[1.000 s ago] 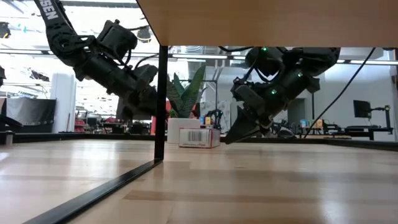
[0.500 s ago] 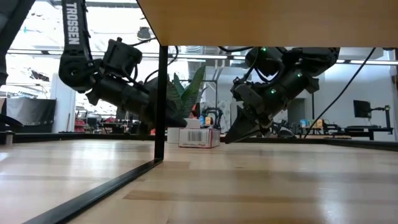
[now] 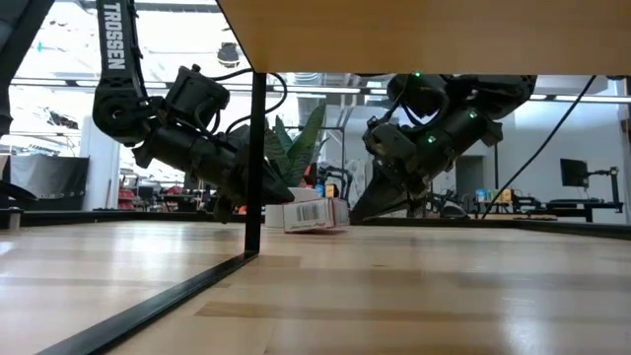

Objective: Stack cereal on shelf
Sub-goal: Put the red cereal box on the upper right shelf

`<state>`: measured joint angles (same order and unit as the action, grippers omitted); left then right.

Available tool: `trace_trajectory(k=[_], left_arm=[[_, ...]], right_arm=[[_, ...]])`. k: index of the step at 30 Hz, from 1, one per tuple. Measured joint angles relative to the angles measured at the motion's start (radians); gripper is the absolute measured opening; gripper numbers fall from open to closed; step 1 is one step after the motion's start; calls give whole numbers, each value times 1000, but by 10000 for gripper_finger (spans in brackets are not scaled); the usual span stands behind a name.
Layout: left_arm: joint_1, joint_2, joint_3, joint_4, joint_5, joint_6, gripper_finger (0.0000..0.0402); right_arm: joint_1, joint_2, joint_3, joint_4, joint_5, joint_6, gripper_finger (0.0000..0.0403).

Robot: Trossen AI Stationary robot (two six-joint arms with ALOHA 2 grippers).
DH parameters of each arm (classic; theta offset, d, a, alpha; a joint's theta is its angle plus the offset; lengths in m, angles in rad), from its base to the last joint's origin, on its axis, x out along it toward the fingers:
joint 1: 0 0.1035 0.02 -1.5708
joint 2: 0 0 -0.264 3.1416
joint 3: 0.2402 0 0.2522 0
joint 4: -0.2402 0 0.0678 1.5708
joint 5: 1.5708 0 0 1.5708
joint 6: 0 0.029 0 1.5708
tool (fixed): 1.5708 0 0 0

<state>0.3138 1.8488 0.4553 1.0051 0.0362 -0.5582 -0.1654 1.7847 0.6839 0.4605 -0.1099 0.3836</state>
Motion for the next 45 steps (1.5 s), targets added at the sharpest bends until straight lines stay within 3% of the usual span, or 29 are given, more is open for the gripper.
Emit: trace_trajectory(k=[16, 21, 27, 33, 37, 45], left_arm=[[0, 0, -1, -66, -27, 24, 0], [0, 1, -1, -80, -38, 26, 0], [-1, 4, -2, -92, -51, 37, 0], [0, 4, 7, -75, -53, 19, 0], [0, 3, 16, -74, -56, 18, 0], [0, 3, 16, -74, -62, 11, 0]], right_arm=[[-37, -5, 175, -127, -49, -198, 55], [-54, -87, 205, -139, -98, -240, 55], [-75, -180, 210, -156, -61, -363, 55], [-107, -186, 208, -209, -49, -384, 56], [-118, -139, 206, -278, -46, -372, 56], [-119, 15, 208, -244, -44, -364, 32]])
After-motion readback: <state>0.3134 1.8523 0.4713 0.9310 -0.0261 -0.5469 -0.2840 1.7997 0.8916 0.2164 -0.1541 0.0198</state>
